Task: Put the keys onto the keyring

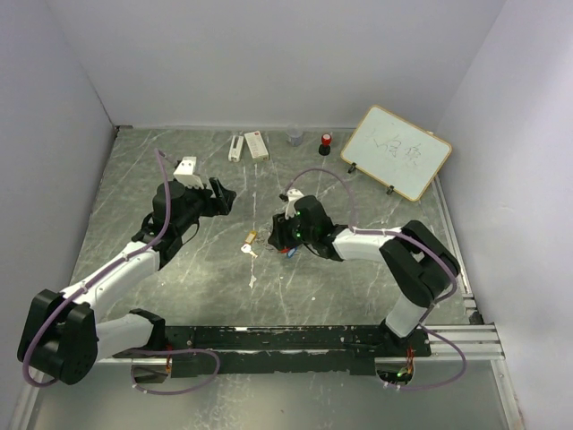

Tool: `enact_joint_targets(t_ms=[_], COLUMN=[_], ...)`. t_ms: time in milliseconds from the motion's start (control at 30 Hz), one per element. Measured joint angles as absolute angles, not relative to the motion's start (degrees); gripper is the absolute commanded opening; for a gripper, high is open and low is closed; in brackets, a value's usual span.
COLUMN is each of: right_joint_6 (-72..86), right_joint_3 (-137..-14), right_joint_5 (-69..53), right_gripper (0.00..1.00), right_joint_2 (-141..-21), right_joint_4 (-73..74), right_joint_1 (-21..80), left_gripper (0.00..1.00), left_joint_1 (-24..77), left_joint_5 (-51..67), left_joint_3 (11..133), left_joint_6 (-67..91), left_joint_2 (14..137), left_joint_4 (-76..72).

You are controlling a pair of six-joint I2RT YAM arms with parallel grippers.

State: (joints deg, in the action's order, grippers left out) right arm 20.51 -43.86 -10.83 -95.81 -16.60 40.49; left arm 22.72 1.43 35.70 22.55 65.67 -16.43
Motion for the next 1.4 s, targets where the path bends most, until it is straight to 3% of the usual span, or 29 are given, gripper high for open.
enact_joint_targets(t_ms=[467, 1133, 1400], right_joint_6=[21.1, 20.8, 20.2], right_joint_3=[-43.9, -45.0, -46.8], right_joint_5=[-13.2, -11.7, -11.4], right_gripper=[0.35, 0.33, 0.26], right_joint_2=[-100.6, -100.9, -102.5], right_joint_4=[-20.4, -20.3, -19.8], right_joint_1=[41.7, 43.1, 43.2], left_gripper=[0.86, 0.86, 0.86], left_joint_1=[22.7, 22.7, 22.7], left_joint_5=[1.1, 1.0, 1.0], left_joint_3=[35.7, 35.4, 35.4], left_joint_6=[22.5, 22.5, 22.5], left_joint_2=[65.7, 66.1, 66.9], left_joint_4=[-16.4, -16.4, -16.4])
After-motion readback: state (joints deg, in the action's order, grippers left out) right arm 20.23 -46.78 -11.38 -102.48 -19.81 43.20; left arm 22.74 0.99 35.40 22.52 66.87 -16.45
